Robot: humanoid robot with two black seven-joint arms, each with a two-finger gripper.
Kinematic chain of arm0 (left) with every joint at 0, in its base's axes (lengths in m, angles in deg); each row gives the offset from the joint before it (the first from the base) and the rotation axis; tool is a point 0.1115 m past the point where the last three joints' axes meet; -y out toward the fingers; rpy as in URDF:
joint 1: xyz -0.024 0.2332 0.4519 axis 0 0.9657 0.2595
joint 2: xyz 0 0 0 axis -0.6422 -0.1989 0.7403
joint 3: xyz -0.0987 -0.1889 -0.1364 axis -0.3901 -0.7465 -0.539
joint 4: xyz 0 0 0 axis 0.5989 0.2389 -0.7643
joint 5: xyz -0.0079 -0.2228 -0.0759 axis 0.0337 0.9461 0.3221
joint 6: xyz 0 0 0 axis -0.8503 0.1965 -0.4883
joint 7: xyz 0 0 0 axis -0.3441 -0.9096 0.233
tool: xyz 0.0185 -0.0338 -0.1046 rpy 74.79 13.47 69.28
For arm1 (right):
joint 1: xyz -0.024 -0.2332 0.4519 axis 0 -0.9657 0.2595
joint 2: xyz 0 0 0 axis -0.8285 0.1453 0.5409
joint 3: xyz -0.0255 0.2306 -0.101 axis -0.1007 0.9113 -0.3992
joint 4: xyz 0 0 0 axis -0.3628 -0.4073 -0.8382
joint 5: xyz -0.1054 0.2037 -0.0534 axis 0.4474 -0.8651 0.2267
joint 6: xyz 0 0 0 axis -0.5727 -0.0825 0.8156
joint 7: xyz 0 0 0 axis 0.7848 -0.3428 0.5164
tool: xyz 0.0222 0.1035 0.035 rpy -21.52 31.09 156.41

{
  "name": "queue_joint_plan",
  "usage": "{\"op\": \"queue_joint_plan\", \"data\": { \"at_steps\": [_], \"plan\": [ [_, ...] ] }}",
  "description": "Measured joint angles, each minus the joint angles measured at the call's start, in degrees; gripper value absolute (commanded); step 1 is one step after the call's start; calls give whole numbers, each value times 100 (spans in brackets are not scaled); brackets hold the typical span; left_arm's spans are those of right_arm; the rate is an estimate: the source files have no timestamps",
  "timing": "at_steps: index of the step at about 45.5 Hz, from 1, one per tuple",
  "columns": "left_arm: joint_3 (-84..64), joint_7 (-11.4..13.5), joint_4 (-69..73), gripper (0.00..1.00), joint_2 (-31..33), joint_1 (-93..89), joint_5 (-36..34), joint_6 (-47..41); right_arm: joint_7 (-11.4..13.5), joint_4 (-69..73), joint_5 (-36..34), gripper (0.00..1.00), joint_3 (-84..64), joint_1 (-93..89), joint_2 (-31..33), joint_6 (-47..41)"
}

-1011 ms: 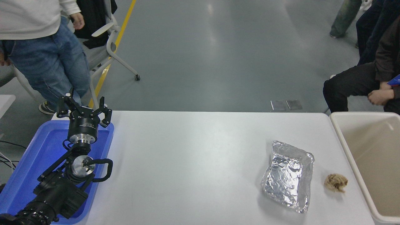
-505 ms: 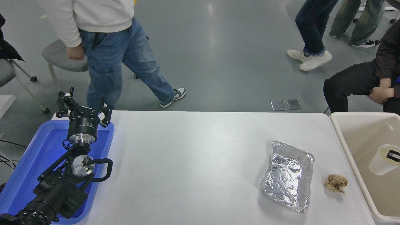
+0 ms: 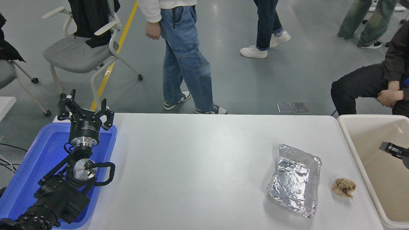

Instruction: Pick up paper cup place in dustbin

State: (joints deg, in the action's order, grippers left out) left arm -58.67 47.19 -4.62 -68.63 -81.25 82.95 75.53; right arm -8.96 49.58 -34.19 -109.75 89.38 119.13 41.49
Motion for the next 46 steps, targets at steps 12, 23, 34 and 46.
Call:
{"op": "queue_joint_plan", "data": {
  "at_steps": [12, 23, 34, 46],
  "plan": [
    [1, 0, -2, 99, 2, -3, 0, 0, -3, 2332, 290, 100, -1551, 2418, 549, -63],
    [2, 0, -1, 99, 1, 0, 1, 0, -19, 4402, 301, 100, -3311, 5079, 62, -533],
    [0, -1, -1, 99, 1, 0, 1, 0, -23, 5710, -600, 100, -4030, 6737, -1158, -1371],
    [0, -1, 0, 99, -1, 1, 0, 0, -15, 6297, -2215, 100, -3974, 7821, -2713, -2327]
  ]
}}
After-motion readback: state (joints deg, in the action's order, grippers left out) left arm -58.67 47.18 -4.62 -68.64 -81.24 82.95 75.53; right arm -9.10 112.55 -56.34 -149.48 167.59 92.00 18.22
